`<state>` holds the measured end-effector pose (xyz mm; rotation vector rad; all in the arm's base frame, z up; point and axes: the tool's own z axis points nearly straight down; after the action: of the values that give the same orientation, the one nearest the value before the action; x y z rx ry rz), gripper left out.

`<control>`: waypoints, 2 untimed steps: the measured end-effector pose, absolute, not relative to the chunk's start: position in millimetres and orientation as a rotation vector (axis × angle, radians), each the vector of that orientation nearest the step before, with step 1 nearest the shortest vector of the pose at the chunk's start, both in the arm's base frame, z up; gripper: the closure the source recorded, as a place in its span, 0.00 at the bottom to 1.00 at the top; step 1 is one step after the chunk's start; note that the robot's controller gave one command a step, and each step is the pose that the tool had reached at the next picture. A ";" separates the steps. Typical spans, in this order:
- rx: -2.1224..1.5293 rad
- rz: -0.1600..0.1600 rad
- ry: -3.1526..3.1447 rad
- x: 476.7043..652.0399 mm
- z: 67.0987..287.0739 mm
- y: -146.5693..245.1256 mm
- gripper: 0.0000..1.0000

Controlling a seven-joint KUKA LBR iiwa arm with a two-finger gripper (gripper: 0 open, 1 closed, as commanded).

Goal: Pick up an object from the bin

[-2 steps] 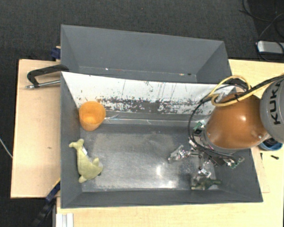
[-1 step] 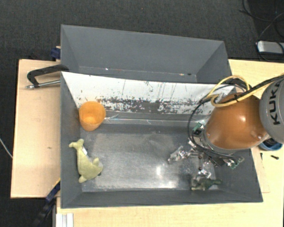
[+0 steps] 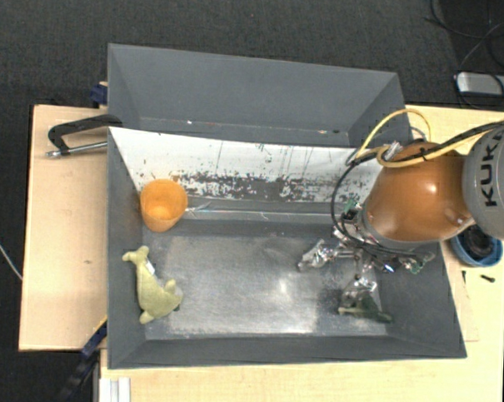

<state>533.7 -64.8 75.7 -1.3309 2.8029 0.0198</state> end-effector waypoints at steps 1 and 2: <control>-1.342 0.001 2.834 527.1 72.3 -80.3 1.00; -1.336 0.002 2.819 530.4 73.2 -76.1 0.00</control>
Offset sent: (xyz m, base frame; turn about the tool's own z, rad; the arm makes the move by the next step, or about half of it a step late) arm 0.0000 0.0000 0.0000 0.0000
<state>530.4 -76.1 73.2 -1.3359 2.8191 0.0023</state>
